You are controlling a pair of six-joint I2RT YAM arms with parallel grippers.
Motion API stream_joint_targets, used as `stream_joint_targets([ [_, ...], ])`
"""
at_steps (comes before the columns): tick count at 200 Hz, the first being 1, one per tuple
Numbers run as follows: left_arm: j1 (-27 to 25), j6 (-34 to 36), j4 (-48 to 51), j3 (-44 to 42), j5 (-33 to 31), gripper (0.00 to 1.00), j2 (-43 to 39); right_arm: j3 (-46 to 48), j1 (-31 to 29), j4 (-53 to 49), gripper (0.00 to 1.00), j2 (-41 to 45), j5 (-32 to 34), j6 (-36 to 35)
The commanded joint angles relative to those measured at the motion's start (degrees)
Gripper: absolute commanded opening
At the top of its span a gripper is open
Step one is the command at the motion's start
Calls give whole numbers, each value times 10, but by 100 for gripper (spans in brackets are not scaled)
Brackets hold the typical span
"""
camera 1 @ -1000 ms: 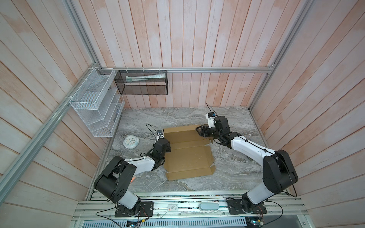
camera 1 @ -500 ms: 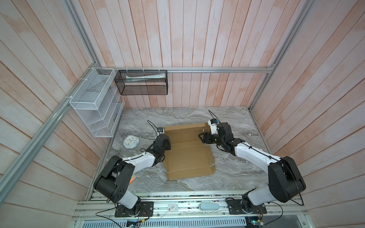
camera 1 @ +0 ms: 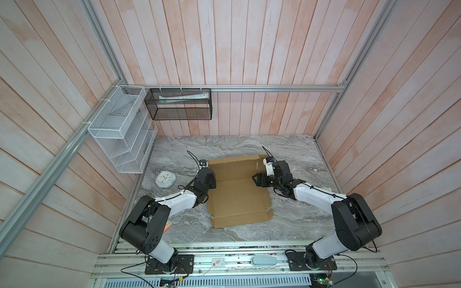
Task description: Fold the paper box
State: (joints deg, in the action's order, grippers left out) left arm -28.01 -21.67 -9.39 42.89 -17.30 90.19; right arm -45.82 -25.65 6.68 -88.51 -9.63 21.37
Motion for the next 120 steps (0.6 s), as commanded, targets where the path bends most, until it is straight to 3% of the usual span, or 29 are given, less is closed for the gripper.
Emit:
stream_joint_targets([
  [1,4,-3,15,14,11,0,10,14,10,22,76,-15,22,-4],
  [120,7,2,10,12,22,0,10,9,18,47,76,-76,62,-8],
])
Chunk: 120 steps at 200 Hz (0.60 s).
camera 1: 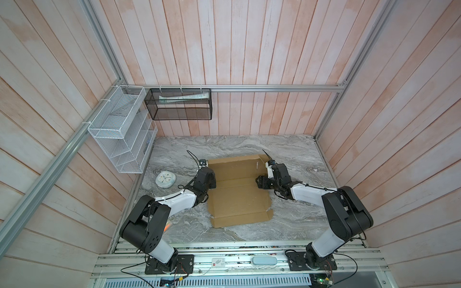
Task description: Fold the paper box
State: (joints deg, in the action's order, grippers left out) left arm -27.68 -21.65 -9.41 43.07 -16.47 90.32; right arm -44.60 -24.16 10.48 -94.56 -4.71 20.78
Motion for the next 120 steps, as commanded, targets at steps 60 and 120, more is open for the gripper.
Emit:
stream_joint_targets([
  [60,4,2,10,10,16,0,8,-6,3,27,76,-31,-1,6],
  [120,4,-1,8,7,19,0,10,2,3,81,76,-18,-57,-5],
])
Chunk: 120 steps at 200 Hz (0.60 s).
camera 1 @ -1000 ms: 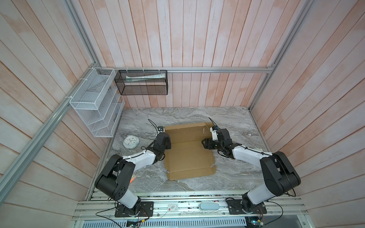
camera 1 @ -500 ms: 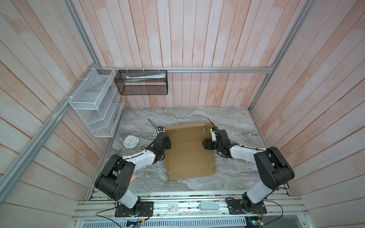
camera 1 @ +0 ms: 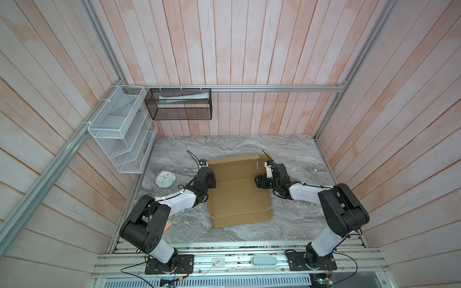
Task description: Fold the paper box
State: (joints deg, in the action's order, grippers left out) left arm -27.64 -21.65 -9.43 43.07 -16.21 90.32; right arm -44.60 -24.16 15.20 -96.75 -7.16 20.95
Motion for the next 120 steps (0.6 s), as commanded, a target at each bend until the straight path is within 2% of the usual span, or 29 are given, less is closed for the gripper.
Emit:
stream_joint_targets([
  [1,3,0,8,7,17,0,10,2,3,34,76,4,-33,-6],
  [61,4,-2,7,7,21,0,9,4,-17,37,76,30,-41,-2],
  [120,4,-6,4,8,27,0,9,-21,-59,43,75,-19,-30,17],
])
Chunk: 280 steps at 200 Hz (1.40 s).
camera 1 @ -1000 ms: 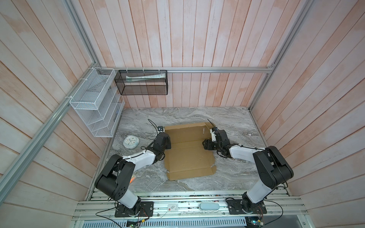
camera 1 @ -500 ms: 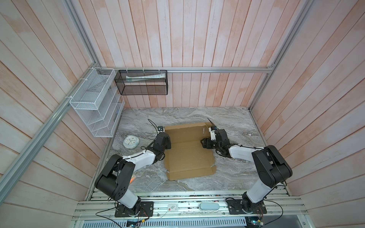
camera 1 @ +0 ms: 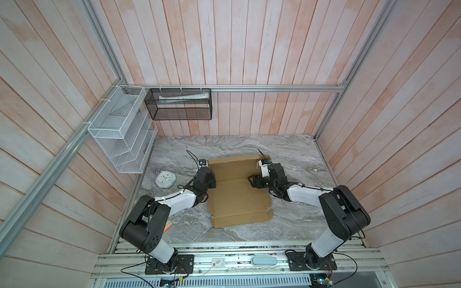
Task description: Fold the paper box
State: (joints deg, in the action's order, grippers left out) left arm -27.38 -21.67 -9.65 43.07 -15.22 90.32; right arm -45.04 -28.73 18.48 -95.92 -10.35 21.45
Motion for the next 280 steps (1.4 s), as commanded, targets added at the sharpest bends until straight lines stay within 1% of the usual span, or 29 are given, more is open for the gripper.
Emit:
stream_joint_targets([
  [1,1,-6,7,8,17,0,9,-17,-15,11,75,-27,1,12],
  [47,1,-15,-2,-5,13,0,11,-39,-30,0,74,-53,3,15],
  [72,1,-19,-3,-5,12,0,14,-32,-30,-23,74,-23,24,7],
  [114,3,-29,-3,-2,9,0,20,-27,-29,-117,73,41,72,-18],
  [157,6,-31,2,3,12,0,24,5,-29,-166,67,90,74,-8],
  [195,7,-26,10,8,11,0,23,54,-30,-167,63,125,77,18],
  [226,7,-24,15,10,12,0,21,81,-29,-165,62,121,86,30],
  [280,7,-21,20,13,12,0,20,95,-19,-158,62,70,78,50],
])
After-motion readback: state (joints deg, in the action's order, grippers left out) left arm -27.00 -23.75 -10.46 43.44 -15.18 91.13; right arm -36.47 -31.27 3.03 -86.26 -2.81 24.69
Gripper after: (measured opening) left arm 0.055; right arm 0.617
